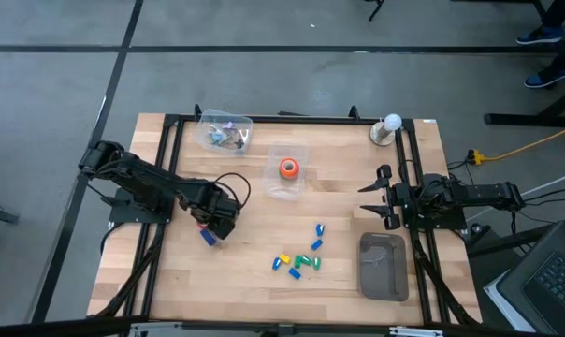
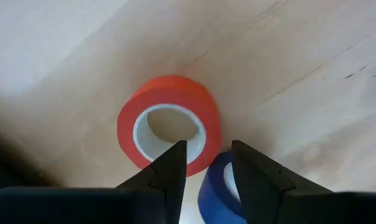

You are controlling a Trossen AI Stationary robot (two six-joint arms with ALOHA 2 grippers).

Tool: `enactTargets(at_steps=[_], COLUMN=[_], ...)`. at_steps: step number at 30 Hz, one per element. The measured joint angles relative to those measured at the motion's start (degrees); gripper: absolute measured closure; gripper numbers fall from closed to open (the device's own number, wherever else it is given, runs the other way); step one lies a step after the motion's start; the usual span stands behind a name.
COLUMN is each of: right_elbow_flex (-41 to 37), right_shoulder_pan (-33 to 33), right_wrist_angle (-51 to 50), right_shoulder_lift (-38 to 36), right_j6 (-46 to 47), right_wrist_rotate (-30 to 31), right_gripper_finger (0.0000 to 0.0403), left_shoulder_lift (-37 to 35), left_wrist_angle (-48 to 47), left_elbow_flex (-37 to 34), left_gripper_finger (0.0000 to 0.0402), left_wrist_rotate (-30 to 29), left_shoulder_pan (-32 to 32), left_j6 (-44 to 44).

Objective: Pick and place Stapler, Stapler remover, tape
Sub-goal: Put the red tape into the bottom of the transparent bin

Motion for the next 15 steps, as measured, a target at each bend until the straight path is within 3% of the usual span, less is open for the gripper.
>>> enactTargets(at_steps=[4,10,15], right_elbow_flex=[0.0,0.0,0.0], right_shoulder_pan=[0.0,0.0,0.0], right_wrist_angle=[0.0,0.0,0.0], right_shoulder_lift=[0.0,0.0,0.0], right_j6=[0.0,0.0,0.0], right_wrist_rotate=[0.0,0.0,0.0], right_gripper_finger=[0.0178,0.0178,0.0178], left_shoulder_lift=[0.4,0.5,0.5], left_wrist_angle=[1.4,4.8,6.3], left_elbow_flex=[-2.6,-4.0,-4.0], left_gripper_finger=[0.0279,0.0279,0.0289], left_wrist_rotate=[1.5,-3.1,-3.3], left_shoulder_pan=[0.0,0.0,0.0], left_j6=[-1.3,-1.3,0.7])
